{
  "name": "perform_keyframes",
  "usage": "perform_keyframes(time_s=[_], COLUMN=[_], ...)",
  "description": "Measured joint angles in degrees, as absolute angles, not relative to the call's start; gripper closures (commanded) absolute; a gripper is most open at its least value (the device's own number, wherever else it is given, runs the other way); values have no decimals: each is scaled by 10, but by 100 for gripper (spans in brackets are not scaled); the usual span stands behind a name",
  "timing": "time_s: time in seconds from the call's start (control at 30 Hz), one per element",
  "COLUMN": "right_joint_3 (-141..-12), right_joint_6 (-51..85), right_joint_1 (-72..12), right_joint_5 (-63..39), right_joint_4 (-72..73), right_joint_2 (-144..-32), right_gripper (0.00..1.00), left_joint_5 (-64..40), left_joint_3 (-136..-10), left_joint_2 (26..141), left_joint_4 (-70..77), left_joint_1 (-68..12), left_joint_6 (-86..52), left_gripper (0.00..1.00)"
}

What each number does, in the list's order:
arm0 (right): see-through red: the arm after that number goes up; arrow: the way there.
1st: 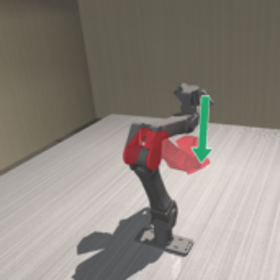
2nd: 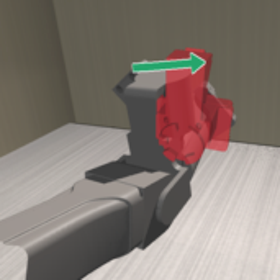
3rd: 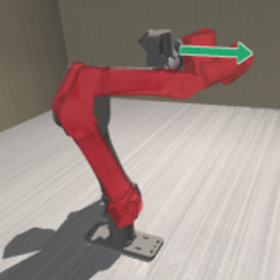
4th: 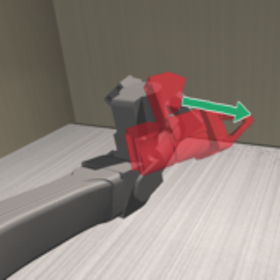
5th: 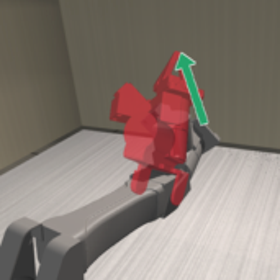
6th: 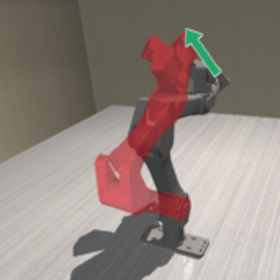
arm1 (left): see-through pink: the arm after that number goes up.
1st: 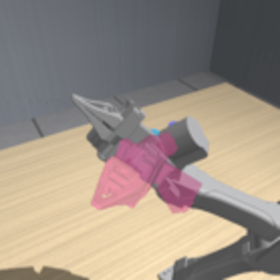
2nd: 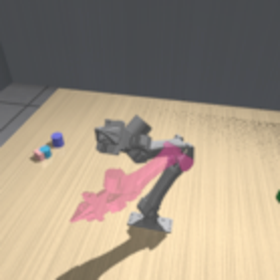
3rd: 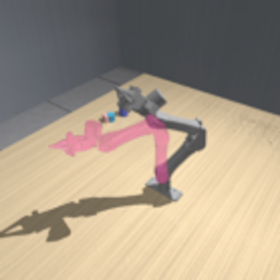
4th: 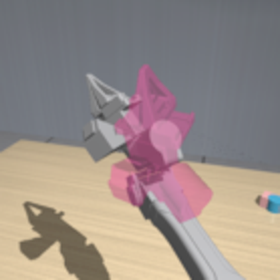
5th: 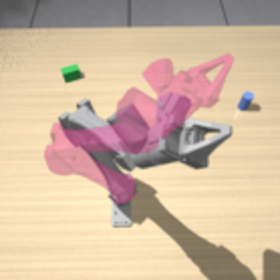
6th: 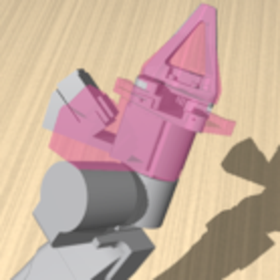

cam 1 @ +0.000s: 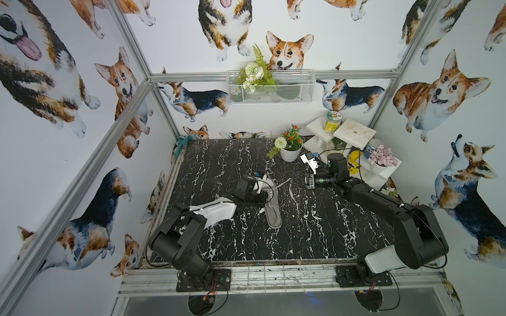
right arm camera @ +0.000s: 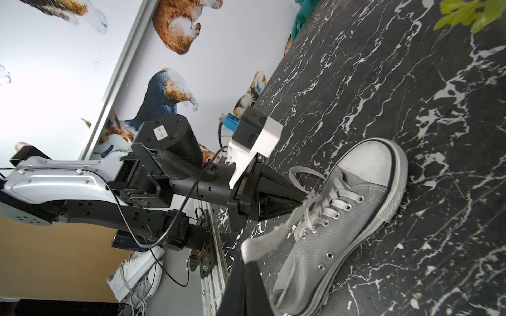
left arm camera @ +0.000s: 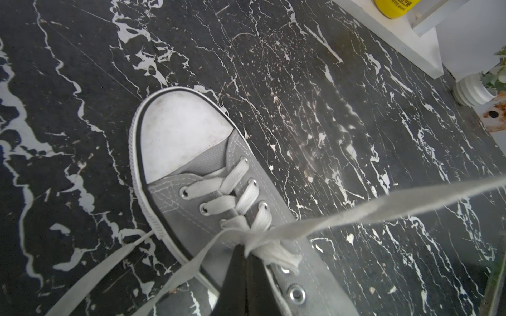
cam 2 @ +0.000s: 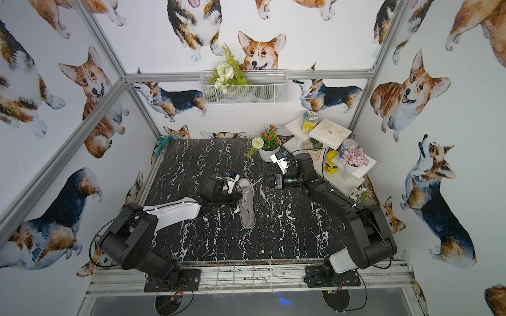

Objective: Tie the shoes
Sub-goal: Cross the shoelace with the shoelace.

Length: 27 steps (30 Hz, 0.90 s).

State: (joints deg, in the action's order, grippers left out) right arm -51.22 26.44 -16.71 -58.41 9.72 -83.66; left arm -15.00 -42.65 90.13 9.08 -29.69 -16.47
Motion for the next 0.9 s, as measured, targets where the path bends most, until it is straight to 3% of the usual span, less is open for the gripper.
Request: perform_keyframes(time_s=[0.4,0.9], right_joint_3=[-560,-604], right_joint_6=[209,201], right_joint_1=[-169,-191], right_joint_5=[-421,-339], right_joint_4=[31,33], right_joint_2=[-903,-1021], right_gripper=[100,100], left_joint_5=[-157,-175], left_joint_3=[-427,-427], left_joint_2=[892,889], left_joint_4=[90,88], left_joint_1=[-297,-297], left_joint_6=[-164,-141], left_gripper=[100,100])
